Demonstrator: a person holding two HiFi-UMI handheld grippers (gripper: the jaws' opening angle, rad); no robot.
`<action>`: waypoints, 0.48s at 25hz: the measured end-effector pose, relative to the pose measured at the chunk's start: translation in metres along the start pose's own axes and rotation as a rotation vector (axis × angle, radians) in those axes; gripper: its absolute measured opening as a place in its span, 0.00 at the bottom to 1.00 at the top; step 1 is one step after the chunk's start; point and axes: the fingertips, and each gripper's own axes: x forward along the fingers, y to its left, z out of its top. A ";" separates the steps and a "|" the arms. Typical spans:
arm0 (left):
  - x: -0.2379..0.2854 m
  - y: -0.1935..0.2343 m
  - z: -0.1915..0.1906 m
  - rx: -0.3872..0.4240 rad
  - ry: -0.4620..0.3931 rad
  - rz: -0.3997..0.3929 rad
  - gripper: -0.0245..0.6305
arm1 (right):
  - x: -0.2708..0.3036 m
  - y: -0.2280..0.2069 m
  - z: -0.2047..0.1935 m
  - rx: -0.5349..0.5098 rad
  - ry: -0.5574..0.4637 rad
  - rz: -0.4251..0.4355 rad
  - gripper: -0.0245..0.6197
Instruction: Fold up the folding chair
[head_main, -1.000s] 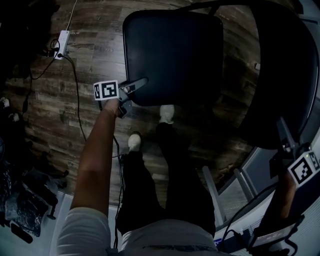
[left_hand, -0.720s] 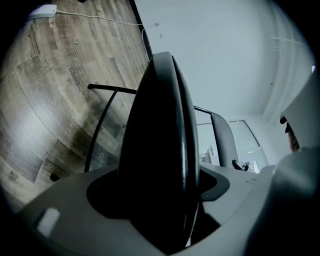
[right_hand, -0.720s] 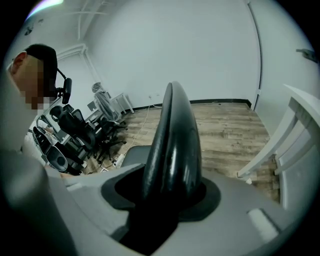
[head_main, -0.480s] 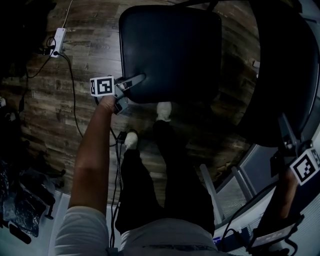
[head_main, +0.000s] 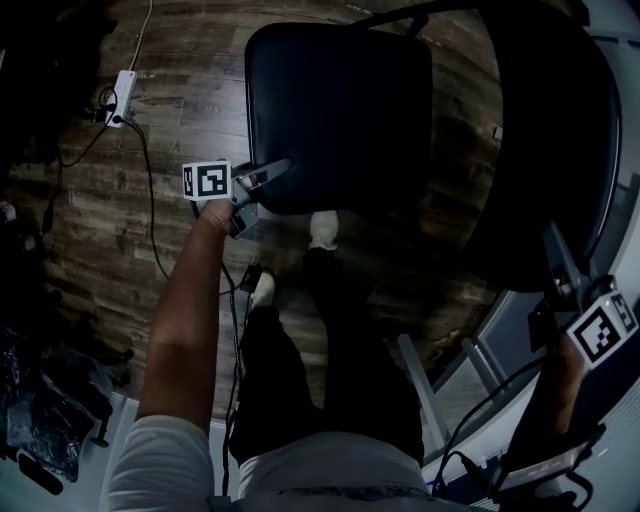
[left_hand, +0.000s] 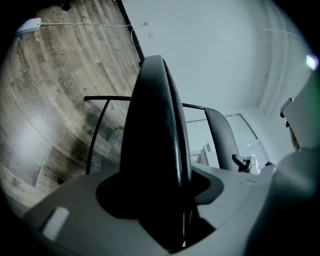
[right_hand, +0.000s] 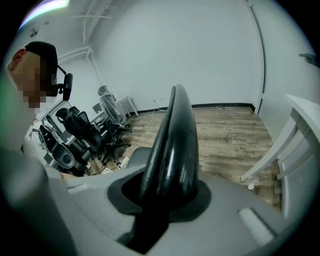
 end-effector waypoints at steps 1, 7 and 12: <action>0.001 -0.005 0.000 0.000 -0.001 0.001 0.43 | -0.001 0.001 0.001 -0.005 -0.001 -0.006 0.17; 0.011 -0.048 -0.005 -0.001 0.010 0.000 0.37 | -0.020 0.005 0.013 -0.038 0.002 -0.056 0.17; 0.023 -0.081 -0.010 0.010 0.020 0.018 0.33 | -0.033 0.006 0.017 -0.048 0.001 -0.083 0.16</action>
